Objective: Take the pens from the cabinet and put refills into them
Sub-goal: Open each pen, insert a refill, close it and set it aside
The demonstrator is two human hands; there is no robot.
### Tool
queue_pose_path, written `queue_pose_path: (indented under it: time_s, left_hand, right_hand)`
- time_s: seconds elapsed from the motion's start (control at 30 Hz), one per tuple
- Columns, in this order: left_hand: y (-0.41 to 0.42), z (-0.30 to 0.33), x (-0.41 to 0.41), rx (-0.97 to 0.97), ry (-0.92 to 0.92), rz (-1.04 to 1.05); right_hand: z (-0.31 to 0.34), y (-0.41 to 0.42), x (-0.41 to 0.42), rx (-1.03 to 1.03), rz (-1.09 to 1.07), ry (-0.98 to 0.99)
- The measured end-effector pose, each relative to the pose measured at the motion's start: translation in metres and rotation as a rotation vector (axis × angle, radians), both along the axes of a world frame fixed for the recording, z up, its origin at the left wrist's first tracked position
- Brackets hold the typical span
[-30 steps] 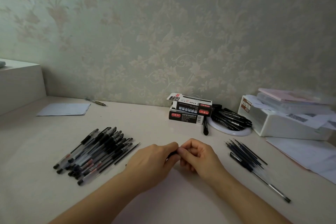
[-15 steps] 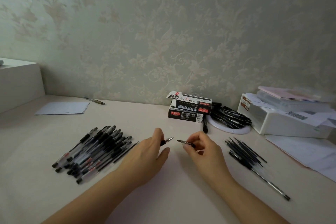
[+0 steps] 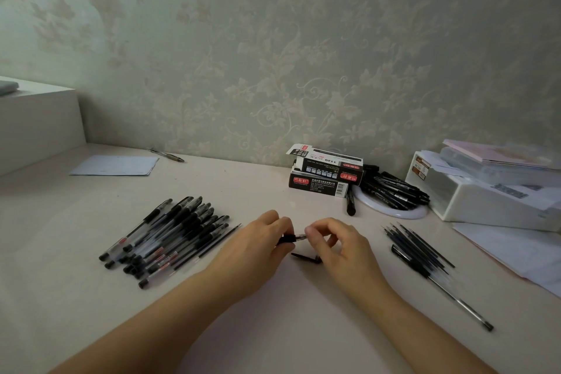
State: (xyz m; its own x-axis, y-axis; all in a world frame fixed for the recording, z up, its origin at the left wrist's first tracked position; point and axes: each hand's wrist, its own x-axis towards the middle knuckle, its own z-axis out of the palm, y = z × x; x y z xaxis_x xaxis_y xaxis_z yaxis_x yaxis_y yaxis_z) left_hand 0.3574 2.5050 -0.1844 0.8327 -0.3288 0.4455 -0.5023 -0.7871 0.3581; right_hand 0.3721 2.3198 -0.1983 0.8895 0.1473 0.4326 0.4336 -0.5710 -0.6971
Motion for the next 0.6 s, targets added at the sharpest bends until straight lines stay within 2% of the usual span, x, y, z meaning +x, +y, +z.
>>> queue_pose_path:
  time_s: [0.1, 0.23, 0.6]
  left_hand:
    - [-0.0016, -0.0006, 0.0004, -0.047, -0.005, -0.023]
    - [-0.0011, -0.0001, 0.0021, -0.097, 0.004, -0.067]
    - [-0.0014, -0.0034, 0.0018, -0.061, -0.02, -0.054]
  right_hand:
    - [0.0013, 0.0008, -0.0009, 0.017, 0.057, 0.046]
    - [0.0027, -0.0015, 0.001, 0.137, 0.113, 0.107]
    - [0.0009, -0.0017, 0.0018, 0.201, 0.114, 0.124]
